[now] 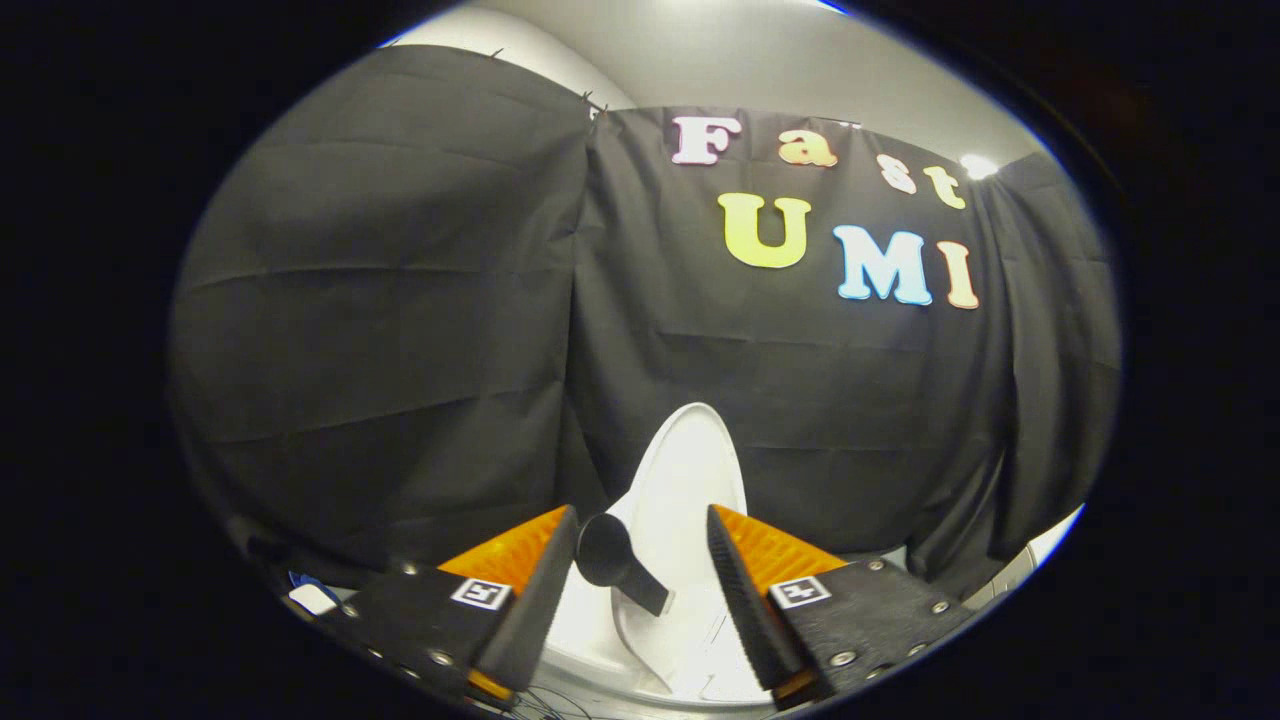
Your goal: Open the toilet lid.
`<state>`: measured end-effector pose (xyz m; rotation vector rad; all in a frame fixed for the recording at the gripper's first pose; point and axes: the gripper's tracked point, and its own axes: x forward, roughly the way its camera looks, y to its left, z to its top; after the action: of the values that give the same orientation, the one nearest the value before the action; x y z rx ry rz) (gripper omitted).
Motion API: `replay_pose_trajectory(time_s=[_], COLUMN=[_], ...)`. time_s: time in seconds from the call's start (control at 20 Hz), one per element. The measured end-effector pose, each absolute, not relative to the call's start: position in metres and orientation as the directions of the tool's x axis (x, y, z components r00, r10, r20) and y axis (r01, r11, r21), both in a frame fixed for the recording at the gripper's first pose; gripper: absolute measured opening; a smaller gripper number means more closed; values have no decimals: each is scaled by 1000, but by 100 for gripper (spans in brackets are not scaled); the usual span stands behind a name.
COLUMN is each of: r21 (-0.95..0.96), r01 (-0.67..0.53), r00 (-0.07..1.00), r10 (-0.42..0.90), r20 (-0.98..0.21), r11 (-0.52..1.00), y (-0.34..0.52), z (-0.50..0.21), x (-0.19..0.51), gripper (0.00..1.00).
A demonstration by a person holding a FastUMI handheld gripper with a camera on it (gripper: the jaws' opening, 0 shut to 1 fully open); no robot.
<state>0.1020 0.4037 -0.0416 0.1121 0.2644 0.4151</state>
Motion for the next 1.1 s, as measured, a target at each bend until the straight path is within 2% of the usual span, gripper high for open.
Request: replay_pose_trajectory(time_s=[0.1, 0.35, 0.6, 0.75, 1.1], r21=[199, 172, 83, 41, 159], r01=[-390, -376, -380, -301, -219], r00=[885, 921, 921, 948, 970], r10=[425, 388, 368, 295, 197], r20=[-190, -37, 131, 117, 141], r11=[899, 910, 921, 953, 963], y=[389, 316, 234, 164, 46], z=[-21, 48, 86, 73, 57], x=[98, 93, 87, 94, 98], gripper=[95, 94, 94, 95, 95])
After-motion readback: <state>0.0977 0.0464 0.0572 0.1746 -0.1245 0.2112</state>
